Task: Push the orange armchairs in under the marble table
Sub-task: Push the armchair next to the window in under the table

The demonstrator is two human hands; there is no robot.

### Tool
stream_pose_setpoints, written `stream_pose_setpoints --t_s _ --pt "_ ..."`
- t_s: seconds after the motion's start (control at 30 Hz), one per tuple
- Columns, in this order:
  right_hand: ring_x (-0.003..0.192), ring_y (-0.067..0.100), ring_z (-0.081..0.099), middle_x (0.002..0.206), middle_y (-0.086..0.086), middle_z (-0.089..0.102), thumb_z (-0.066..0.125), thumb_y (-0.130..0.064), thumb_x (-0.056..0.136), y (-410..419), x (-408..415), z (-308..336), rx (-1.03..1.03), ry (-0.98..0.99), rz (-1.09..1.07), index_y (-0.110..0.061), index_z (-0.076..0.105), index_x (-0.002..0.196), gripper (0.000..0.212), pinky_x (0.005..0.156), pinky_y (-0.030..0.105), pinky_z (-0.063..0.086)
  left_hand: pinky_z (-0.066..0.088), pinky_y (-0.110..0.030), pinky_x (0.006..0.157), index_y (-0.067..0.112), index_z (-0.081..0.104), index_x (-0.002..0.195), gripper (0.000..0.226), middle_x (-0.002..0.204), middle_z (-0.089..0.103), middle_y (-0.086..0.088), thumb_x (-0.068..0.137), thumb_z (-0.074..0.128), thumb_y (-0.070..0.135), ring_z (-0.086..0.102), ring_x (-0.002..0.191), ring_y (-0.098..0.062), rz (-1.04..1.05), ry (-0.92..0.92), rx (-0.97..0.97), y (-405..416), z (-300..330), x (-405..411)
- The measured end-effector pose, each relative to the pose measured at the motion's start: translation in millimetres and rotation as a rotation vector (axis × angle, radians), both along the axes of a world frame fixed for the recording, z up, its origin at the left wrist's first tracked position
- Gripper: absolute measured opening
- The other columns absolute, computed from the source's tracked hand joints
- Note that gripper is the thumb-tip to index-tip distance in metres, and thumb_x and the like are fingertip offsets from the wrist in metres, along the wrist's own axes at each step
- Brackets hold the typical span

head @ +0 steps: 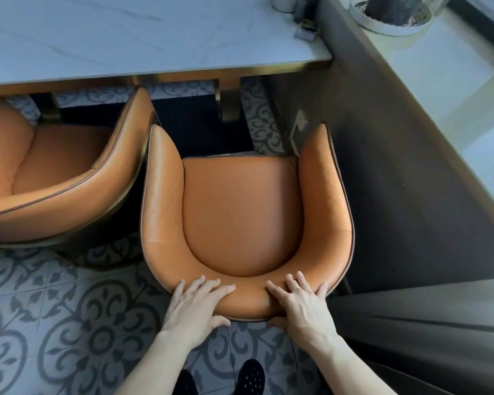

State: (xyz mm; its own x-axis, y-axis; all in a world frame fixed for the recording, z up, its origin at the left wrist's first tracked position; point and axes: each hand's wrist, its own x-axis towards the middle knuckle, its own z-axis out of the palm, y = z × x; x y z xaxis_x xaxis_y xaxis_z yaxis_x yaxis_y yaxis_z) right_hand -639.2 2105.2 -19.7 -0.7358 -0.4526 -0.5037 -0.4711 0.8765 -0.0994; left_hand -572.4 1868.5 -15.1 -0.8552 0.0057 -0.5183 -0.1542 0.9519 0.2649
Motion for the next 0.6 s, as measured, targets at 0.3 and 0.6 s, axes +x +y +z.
stream_pose_setpoints --t_s 0.3,0.6 --pt "0.153 0.03 0.019 0.149 0.004 0.042 0.071 -0.054 0.087 -4 -13 9 -0.053 -0.067 -0.009 -0.04 0.033 0.155 0.079 0.103 0.068 0.029 0.008 -0.047 0.121 0.052 0.029 0.146 0.073 0.157 0.031 0.018 0.083 0.065 0.059 0.018 0.148 -0.015 0.006 -0.042 0.059 -8 6 -15" --pt "0.152 0.027 0.024 0.147 0.001 0.046 0.075 -0.055 0.084 -18 -58 2 -0.101 -0.036 -0.04 -0.043 0.039 0.153 0.079 0.102 0.061 0.029 0.007 -0.044 0.122 0.05 0.035 0.145 0.07 0.156 0.035 0.018 0.083 0.067 0.056 0.02 0.148 -0.014 0.054 0.031 0.074 -20 6 -56"
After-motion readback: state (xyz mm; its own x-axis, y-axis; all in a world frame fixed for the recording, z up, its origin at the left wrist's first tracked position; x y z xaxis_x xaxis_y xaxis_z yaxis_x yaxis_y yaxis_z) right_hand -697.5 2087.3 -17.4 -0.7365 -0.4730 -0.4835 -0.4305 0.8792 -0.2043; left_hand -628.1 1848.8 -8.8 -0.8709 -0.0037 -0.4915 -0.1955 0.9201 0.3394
